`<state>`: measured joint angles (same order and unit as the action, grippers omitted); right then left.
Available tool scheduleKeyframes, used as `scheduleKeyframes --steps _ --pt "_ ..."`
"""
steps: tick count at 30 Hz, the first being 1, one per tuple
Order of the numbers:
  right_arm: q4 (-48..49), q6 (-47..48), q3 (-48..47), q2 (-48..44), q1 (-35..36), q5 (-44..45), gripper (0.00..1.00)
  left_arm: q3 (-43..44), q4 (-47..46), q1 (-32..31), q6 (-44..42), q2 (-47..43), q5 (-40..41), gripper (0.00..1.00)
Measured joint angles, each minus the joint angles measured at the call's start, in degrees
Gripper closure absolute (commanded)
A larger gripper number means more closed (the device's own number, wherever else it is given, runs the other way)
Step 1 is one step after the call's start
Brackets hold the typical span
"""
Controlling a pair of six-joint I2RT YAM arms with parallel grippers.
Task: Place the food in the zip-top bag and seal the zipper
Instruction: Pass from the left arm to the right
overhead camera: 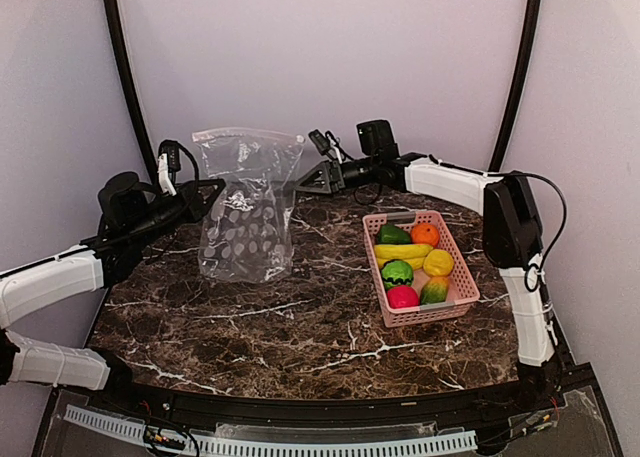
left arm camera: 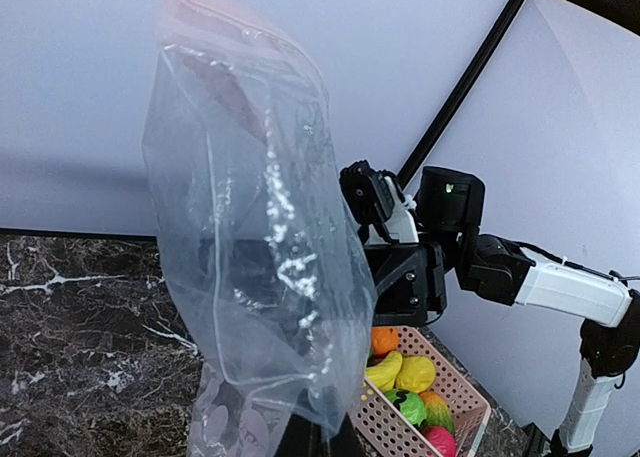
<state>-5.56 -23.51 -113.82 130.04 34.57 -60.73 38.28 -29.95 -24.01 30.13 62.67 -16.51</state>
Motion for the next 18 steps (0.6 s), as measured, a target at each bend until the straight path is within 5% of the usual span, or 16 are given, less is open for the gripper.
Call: scheduleKeyframes --steps 7,9,14,18 --pt "2.80 -3.50 -1.57 4.28 0.22 -0.98 0.88 0.00 0.02 -0.02 0.52 0.00 -0.61 0.99" --pt "3.34 -3.87 -1.66 4.72 0.31 -1.66 0.90 0.00 0.09 -0.02 0.50 0.00 -0.61 0.99" --pt "6.21 -4.24 -1.64 4.74 0.31 -4.17 0.62 0.00 0.59 -0.02 0.50 0.00 -0.57 0.99" --pt "7.82 -4.94 -1.36 4.74 0.31 -4.94 0.55 -0.20 0.87 -0.02 0.57 0.00 -0.59 0.99"
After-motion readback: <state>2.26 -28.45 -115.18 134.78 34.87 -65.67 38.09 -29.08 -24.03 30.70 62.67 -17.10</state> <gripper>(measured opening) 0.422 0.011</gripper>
